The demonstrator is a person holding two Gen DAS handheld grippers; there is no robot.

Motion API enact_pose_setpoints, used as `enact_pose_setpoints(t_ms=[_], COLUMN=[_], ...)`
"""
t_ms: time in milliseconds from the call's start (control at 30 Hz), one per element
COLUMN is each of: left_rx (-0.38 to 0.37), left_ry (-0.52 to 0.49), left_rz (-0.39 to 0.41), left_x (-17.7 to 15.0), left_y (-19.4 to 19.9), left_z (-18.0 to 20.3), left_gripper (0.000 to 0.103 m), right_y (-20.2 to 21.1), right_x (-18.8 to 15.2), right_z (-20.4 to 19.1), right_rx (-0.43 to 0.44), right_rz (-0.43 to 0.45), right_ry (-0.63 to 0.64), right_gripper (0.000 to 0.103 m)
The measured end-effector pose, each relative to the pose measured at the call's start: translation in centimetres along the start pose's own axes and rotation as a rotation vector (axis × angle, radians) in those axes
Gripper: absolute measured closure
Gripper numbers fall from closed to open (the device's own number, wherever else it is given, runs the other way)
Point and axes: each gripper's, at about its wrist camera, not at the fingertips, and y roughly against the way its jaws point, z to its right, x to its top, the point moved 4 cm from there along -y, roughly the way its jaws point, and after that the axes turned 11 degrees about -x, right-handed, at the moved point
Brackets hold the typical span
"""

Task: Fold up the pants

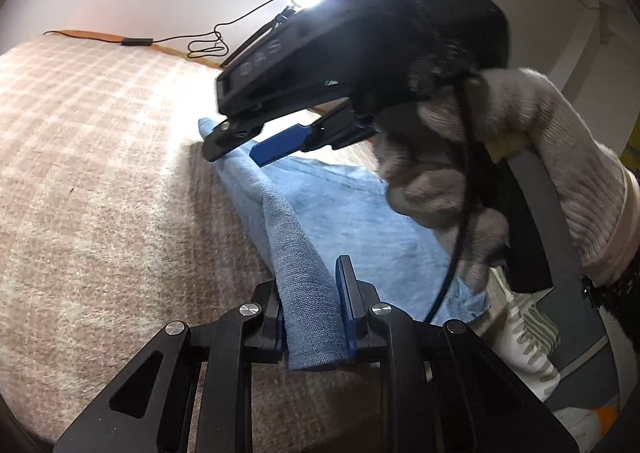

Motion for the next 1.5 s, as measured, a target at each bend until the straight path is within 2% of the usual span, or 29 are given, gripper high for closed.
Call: enact_pose_setpoints(t_ms=[100,167,267,333,400,500,667,867,1067,1500], left_rx=[0.002,-0.001,-0.006,-0.011,-0.024,-0.054,-0.114,-0.192,-0.264,-0.348], left_ry=[-0.013,-0.022,-0.034,-0.037,-0.038,-0.072,-0.125,-0.191,-0.236,-0.316], left_rz=[0.001,0.001,-0.007,-0.010,-0.012,-0.017,-0.022,-0.041,-0.085,-0.185], left_x=[0.3,-0.7,-0.3,0.1,0.5,1.2,2.1,3.3,4.4,2.8], left_y=[-0.6,-0.7,-1.3,-1.8,-2.0,-2.7,-3.7,-5.6,-7.7,-14.3], left_z=[0.5,0.7,1.2,1.8,2.3,3.9,7.7,11.7,14.2,18.7], left_gripper=[0.084,0.084,0.085,0.085,0.086,0.087,0.087,0.088,0.088,0.088], right_y=[-0.9,-1.5,-2.7,-3.0,-2.4,-0.2,3.4,7.0,9.2,10.1], right_x=[0.7,1.0,1.3,1.2,1.1,0.7,-0.6,-3.0,-6.4,-10.8], right_z=[-0.5,-0.7,-0.6,0.0,0.9,3.0,7.8,14.3,19.9,29.1], right_rx=[-0.055,-0.073,-0.112,-0.099,-0.062,0.006,0.117,0.182,0.147,0.043], right_rz=[-0.028,-0.042,-0.059,-0.061,-0.029,0.058,0.170,0.280,0.337,0.373], right_ry=[0.031,0.047,0.073,0.046,0.019,-0.039,-0.165,-0.321,-0.401,-0.519], right_gripper=[0.053,0.053,0.054,0.066,0.084,0.097,0.100,0.100,0.100,0.101])
